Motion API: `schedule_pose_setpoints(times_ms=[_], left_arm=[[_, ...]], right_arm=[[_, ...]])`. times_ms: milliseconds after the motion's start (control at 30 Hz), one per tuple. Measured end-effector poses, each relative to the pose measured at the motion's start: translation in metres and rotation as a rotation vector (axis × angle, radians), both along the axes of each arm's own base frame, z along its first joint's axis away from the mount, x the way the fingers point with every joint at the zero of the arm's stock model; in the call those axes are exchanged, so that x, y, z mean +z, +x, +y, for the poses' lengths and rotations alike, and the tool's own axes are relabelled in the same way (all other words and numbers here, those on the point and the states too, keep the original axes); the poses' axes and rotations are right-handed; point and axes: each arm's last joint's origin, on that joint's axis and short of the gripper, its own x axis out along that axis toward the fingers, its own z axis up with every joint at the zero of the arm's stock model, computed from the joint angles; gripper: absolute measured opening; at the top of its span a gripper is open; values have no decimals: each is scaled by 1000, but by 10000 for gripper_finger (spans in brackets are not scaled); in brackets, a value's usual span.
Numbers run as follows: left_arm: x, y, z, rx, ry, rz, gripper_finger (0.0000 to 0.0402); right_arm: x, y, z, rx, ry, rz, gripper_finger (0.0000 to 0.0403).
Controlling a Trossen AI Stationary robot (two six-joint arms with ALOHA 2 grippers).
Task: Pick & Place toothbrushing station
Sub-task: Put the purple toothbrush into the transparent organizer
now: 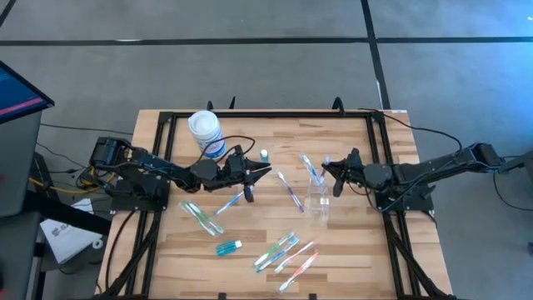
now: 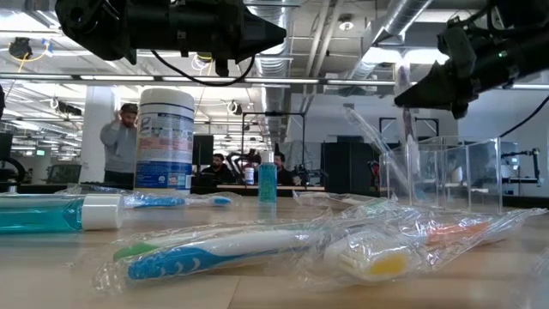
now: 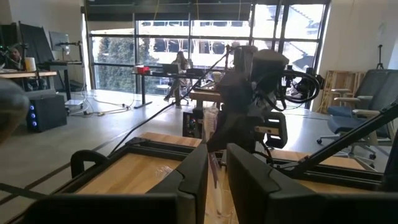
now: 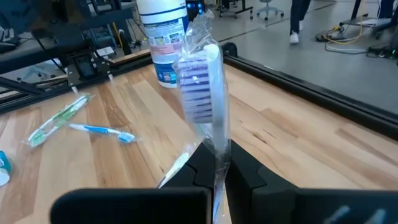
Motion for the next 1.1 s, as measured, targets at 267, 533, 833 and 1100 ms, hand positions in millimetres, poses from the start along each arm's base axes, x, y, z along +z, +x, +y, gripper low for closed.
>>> schedule_pose_setpoints(times_ms=[267,533,833,1100], left_arm=[[0,0,0,0,0,0,53],[0,0,0,0,0,1,53],[0,0,0,0,0,0,53],[0,0,0,0,0,0,53]], right_arm=[[-12,-2,0,-6,19,-4,5],[-14,-1,0,-8,34,-3,5],[-23,4,1,-14,38,45,5],[-25,7,1,-16,35,56,22]])
